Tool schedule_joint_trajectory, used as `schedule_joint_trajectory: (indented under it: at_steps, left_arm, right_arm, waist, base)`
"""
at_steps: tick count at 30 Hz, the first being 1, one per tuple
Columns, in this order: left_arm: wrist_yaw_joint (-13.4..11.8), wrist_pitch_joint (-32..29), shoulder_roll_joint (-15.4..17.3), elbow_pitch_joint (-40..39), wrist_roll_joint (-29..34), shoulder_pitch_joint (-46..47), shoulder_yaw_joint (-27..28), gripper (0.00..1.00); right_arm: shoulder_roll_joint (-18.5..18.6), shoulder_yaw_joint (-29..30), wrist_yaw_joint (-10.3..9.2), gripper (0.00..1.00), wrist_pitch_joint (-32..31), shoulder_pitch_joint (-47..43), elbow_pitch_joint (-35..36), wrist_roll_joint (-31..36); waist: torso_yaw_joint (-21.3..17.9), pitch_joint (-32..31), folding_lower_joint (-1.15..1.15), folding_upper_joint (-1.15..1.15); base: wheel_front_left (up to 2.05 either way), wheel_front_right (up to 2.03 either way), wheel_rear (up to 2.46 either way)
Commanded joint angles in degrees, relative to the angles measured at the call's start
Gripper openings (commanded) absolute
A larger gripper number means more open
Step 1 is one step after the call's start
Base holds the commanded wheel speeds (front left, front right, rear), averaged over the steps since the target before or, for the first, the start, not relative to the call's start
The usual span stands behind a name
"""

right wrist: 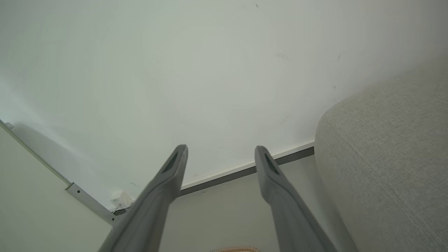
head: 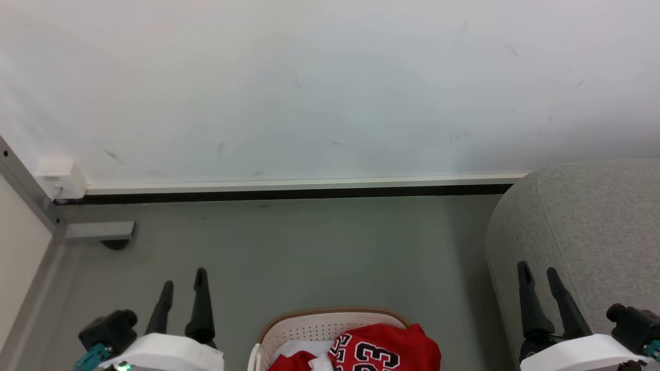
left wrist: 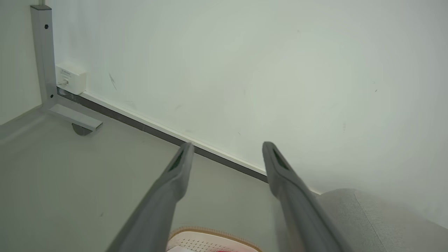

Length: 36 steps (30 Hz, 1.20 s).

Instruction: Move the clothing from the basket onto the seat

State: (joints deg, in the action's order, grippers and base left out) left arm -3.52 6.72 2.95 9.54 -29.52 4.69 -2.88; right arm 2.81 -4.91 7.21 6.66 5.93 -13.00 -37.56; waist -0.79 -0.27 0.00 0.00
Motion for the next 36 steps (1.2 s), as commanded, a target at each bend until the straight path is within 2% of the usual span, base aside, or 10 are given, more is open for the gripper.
schedule_joint_trajectory:
  at_steps: [1, 21, 36]
  left_arm:
    - [-0.2, 0.6, 0.8, -0.7, 1.5, 0.8, -0.2, 1.0]
    - [-2.2, 3.8, 1.2, -1.6, 11.9, 0.1, -2.1, 1.0]
    - [-2.6, 5.9, 1.0, -2.0, 18.5, -0.4, -2.5, 1.0]
  right_arm:
    - [0.4, -0.2, 0.26, 1.0, 0.7, 1.5, 0.2, 1.5]
    - [0.5, -2.2, 0.33, 1.0, 3.8, 2.2, -1.4, 11.7]
    - [0.5, -3.4, 0.36, 1.0, 5.9, 2.5, -2.0, 17.3]
  waist:
    - [0.0, 0.0, 0.0, 0.0]
    - [-0.3, -0.1, 0.0, 0.0]
    - [-0.5, -0.2, 0.0, 0.0]
  base:
    - [0.0, 0.0, 0.0]
    - [0.0, 0.0, 0.0]
    - [0.0, 0.0, 0.0]
